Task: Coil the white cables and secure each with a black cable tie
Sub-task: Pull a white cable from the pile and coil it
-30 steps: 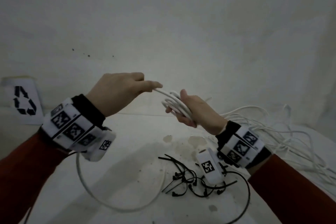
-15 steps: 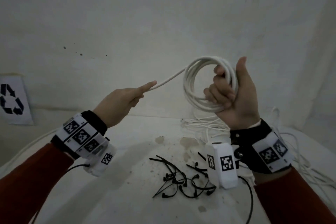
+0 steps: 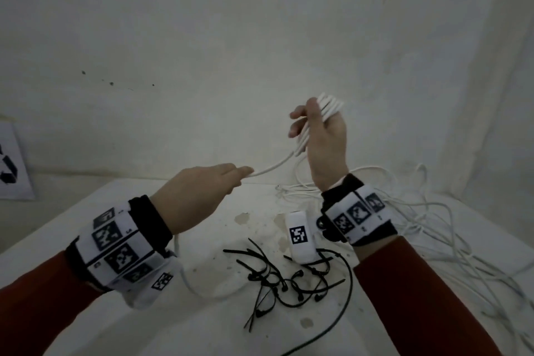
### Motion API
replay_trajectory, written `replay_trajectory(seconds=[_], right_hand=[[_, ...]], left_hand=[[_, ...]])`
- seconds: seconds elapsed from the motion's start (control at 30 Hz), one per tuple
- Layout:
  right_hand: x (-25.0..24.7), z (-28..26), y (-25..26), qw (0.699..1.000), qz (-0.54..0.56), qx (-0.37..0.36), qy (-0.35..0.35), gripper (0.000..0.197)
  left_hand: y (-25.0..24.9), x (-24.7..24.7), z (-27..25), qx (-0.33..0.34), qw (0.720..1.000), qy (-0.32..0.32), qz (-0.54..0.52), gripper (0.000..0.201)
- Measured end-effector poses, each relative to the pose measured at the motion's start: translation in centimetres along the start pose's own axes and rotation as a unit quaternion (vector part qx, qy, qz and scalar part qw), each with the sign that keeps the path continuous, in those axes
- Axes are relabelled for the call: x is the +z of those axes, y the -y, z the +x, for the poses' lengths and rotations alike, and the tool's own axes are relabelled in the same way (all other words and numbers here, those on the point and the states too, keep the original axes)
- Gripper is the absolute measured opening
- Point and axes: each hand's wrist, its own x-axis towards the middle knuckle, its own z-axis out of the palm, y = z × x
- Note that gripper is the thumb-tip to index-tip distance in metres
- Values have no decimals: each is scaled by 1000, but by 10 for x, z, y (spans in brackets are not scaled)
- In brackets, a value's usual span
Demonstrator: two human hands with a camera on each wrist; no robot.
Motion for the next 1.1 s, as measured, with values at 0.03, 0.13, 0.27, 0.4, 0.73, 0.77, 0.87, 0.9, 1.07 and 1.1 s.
replay_trajectory(seconds=[0.03, 0.13, 0.27, 0.4, 0.73, 0.77, 0.87, 0.9, 1.07, 1.1], right_hand=[[2, -4, -5, 998, -48, -18, 28, 15], [5, -15, -18, 971, -196, -53, 128, 16], [6, -20, -29, 868, -417, -106, 248, 33], [4, -20, -30, 819, -459, -59, 338, 37], [-13, -43, -9, 870, -187, 130, 437, 41], [-17, -42, -9, 876, -138, 145, 440, 38], [-25, -41, -10, 895, -22, 162, 415, 30], [-26, -41, -9, 901, 16, 159, 403, 31], [-26, -36, 3, 933, 148, 173, 280, 35], [-25, -34, 6, 940, 157, 170, 250, 35]], left_hand=[[-3, -5, 4, 3, 1000, -2, 7, 42], [-8, -16, 12, -12, 999, -2, 40, 35], [-1, -26, 22, -38, 998, 1, 46, 22], [9, -36, 26, -59, 998, -21, 28, 35], [25, -30, 30, -28, 998, -46, -41, 55], [26, -26, 31, -39, 996, -54, -57, 56], [28, -13, 30, -88, 982, -83, -147, 41], [27, -8, 29, -109, 973, -99, -180, 37], [6, 13, 23, -208, 933, -130, -265, 32], [0, 17, 23, -212, 933, -131, -261, 32]])
